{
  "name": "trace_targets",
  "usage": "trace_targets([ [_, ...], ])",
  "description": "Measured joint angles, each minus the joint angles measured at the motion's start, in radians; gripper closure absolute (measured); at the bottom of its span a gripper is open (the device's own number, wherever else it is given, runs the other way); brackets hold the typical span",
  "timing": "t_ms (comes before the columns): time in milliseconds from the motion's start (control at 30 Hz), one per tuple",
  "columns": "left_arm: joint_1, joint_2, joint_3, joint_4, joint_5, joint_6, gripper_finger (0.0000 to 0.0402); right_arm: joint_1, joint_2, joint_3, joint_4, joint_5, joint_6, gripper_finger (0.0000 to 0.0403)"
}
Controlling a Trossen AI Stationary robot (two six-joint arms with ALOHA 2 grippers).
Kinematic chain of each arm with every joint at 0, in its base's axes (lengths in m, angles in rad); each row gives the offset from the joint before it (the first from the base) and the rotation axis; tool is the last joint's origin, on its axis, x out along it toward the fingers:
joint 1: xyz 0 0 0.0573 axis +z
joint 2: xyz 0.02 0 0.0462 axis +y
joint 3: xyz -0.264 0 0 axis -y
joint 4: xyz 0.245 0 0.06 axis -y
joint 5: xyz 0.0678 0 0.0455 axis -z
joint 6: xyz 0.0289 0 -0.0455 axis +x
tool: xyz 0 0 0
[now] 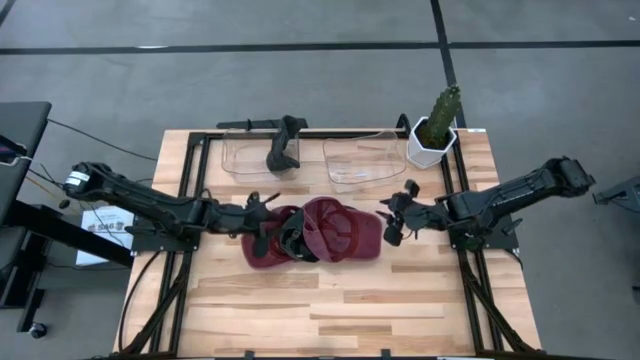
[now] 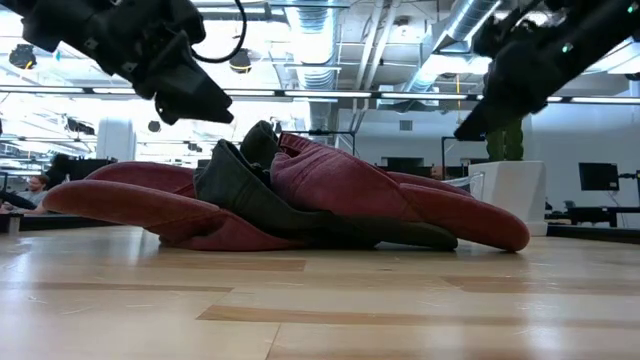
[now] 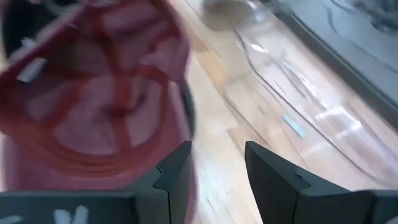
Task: Pick & Place hat
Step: Put the red cap into the right transparent bin
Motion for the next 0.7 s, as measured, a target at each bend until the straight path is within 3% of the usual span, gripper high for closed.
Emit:
trace_targets([
  [133, 0.014, 0.004, 0.0, 0.021, -0.006, 0.003, 0.0225, -0.043, 0.0, -0.039, 0.026, -0.031, -0.005, 0.0262],
  [533, 0.021, 0.005, 0.001, 0.06, -0.004, 0.018, 0.0225, -0.177, 0.0, -0.168, 0.245, -0.307, -0.151, 0.0262],
  [700, 0.021, 0.005, 0.002, 0.086, -0.004, 0.019, 0.0225, -0.19, 0.0, -0.201, 0.312, -0.371, -0.165, 0.0262],
])
